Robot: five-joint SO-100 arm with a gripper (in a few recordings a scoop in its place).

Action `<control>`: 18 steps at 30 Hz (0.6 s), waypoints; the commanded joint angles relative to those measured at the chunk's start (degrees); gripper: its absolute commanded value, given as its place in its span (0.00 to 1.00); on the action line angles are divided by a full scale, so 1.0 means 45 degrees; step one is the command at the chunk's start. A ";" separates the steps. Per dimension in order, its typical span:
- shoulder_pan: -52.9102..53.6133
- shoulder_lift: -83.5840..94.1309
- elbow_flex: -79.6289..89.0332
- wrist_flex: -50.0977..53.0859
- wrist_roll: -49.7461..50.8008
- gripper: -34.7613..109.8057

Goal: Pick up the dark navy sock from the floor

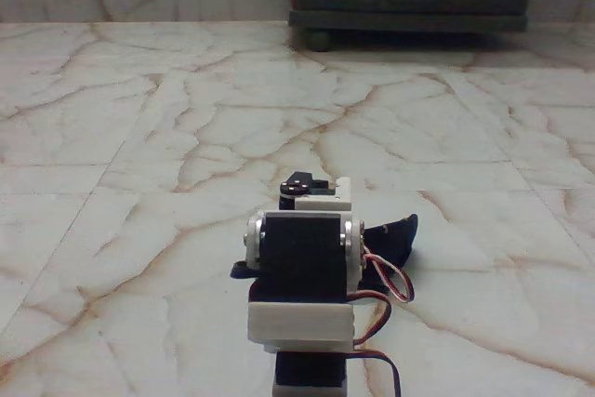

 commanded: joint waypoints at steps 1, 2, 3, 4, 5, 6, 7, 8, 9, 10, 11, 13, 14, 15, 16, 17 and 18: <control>-0.0527 0.0449 0.0000 0.0156 -0.1484 0.24; -0.0488 0.0449 0.0000 0.0156 -0.1504 0.24; -0.0469 0.0449 0.0000 0.0156 -0.1484 0.24; -0.0449 0.0449 0.0000 0.0234 -0.1523 0.24; -0.0449 0.0449 0.0000 0.0313 -0.1523 0.24; -0.0449 0.0449 0.0000 0.0391 -0.1523 0.24; -0.0430 0.0449 -0.0020 0.0410 -0.1504 0.24; -0.0410 0.0449 0.0000 0.0410 -0.1406 0.24; -0.0410 0.0449 -0.0020 0.0430 -0.1270 0.24; -0.0410 0.0449 0.0000 0.0352 -0.1152 0.24; -0.0391 0.0449 -0.0020 0.0352 -0.1035 0.24; -0.0371 0.0430 -0.0059 0.0430 -0.0664 0.24; -0.0391 0.0176 -0.0176 0.0449 -0.0508 0.24; -0.0371 0.0059 -0.0293 0.0566 -0.0293 0.24; -0.0391 -0.0176 -0.0664 0.1074 -0.0156 0.24; -0.0391 -0.0508 -0.1250 0.1641 0.0059 0.24; -0.0391 -0.0664 -0.1582 0.1934 0.0293 0.24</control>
